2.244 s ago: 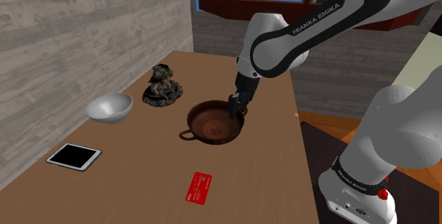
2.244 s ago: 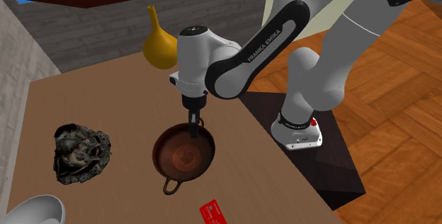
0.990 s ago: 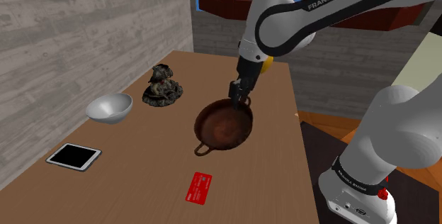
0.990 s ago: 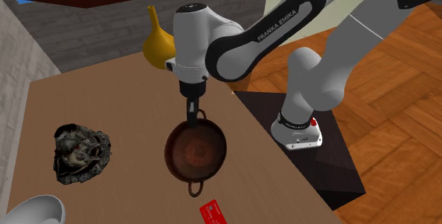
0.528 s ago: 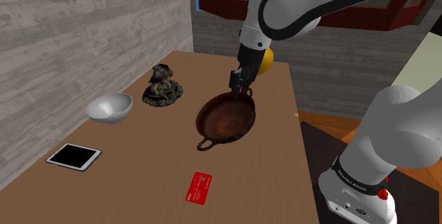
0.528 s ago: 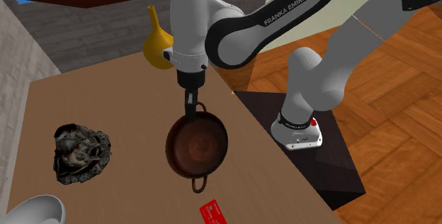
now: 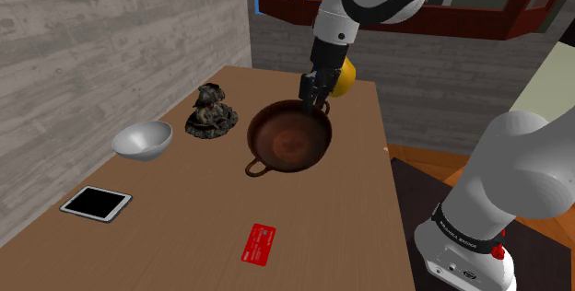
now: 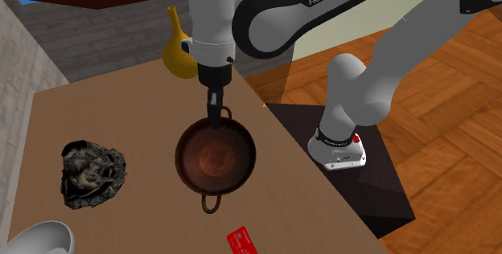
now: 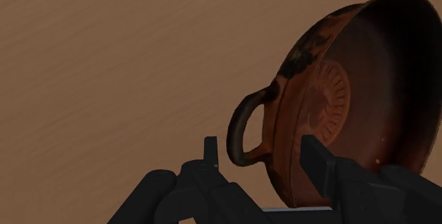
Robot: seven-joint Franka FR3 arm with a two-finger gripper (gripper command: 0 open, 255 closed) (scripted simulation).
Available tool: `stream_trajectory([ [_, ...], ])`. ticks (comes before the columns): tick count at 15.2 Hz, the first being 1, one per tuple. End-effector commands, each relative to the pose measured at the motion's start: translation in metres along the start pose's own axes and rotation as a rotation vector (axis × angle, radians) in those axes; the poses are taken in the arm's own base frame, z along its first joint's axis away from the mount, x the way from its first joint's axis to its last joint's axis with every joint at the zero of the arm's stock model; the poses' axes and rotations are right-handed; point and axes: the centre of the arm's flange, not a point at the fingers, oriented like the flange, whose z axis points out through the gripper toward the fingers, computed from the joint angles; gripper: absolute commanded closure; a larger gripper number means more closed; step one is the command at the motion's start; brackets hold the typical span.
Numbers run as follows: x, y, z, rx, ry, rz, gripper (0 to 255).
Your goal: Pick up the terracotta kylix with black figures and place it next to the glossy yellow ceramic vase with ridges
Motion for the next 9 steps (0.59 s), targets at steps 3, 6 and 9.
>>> stream_trajectory([
  [3, 0.002, -0.004, -0.021, 0.000, 0.001, 0.000, 255],
  [6, 0.004, -0.006, -0.037, 0.000, 0.001, 0.000, 255],
  [9, 0.005, -0.009, -0.052, 0.000, 0.001, 0.000, 255],
])
